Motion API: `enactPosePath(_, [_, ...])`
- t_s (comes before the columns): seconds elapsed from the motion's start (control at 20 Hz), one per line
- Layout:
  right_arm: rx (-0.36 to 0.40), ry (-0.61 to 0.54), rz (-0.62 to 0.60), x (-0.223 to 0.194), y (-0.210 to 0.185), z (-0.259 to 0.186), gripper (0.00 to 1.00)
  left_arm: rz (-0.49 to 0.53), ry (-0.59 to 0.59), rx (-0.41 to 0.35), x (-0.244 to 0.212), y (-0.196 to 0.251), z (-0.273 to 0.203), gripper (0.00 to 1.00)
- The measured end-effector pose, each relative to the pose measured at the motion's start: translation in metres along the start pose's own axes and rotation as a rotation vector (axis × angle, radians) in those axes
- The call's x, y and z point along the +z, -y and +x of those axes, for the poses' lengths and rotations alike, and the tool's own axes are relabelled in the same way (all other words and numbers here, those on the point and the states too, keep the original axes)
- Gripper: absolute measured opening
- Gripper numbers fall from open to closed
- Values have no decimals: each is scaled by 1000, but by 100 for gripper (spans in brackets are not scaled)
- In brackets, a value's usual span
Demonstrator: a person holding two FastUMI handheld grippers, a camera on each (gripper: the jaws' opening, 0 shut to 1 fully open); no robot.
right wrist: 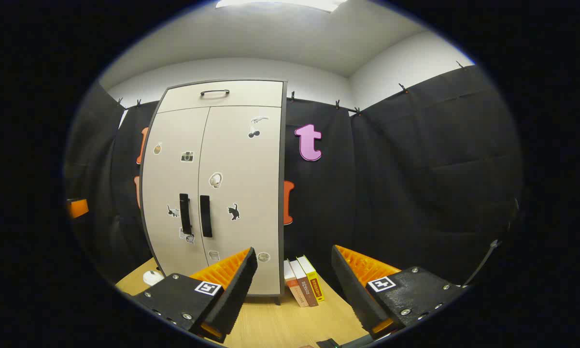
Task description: Open the right door of the double-door shoe cabinet with the right hand, and open the left door with the left hand.
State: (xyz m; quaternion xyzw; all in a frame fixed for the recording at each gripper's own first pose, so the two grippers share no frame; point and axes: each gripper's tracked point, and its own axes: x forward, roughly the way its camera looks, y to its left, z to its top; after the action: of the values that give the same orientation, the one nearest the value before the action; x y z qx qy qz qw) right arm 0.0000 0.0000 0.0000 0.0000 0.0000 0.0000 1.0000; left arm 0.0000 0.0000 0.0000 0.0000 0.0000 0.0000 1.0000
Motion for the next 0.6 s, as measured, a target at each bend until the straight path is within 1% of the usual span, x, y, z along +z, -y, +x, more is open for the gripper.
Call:
enactPosePath(0.55, [-14, 6, -4, 5, 8, -4, 94, 20, 14, 2, 8, 2, 1, 98])
enactPosePath(0.6, [-13, 9, -3, 5, 8, -5, 94, 23, 18, 7, 9, 1, 2, 96])
